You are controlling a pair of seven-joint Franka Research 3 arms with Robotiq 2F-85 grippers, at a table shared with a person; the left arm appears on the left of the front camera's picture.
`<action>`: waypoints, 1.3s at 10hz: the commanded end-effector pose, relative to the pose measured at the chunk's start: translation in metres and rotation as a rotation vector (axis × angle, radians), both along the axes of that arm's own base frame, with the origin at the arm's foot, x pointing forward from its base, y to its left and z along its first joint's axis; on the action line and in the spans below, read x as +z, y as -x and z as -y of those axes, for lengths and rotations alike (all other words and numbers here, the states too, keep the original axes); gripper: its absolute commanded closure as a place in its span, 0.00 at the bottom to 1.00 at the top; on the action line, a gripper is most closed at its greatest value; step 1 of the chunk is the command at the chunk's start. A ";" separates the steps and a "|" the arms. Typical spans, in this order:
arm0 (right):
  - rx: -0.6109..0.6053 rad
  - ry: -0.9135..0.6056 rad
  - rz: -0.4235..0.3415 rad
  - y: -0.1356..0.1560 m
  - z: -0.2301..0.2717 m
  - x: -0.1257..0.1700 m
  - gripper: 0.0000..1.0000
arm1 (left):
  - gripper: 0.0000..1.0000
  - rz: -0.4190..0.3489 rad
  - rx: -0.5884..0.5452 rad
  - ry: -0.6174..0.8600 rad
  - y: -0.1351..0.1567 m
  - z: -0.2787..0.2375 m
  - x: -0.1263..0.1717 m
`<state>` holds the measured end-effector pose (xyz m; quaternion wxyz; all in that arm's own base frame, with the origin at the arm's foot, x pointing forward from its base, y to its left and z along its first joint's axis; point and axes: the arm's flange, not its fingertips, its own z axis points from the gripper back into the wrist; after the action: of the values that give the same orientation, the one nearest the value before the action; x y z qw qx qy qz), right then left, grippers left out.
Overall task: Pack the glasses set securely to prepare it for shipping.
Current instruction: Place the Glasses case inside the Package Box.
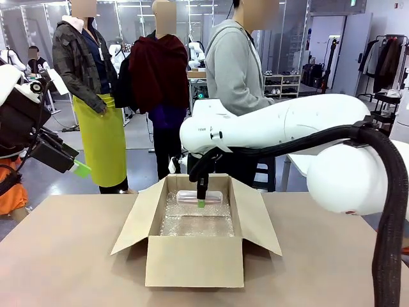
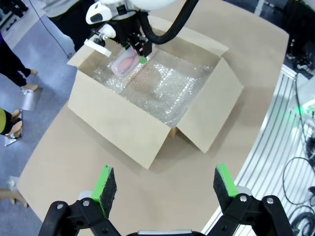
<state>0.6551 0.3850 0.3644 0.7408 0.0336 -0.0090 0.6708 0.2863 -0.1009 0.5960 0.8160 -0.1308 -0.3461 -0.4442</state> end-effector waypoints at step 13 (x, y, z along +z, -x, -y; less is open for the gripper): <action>0.007 0.026 -0.019 -0.002 0.001 -0.023 0.00 | 0.00 0.005 -0.004 0.003 0.000 -0.001 0.001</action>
<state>0.6571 0.3831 0.3413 0.7391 0.0300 0.0066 0.6729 0.2863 -0.1010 0.5960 0.8160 -0.1308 -0.3461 -0.4442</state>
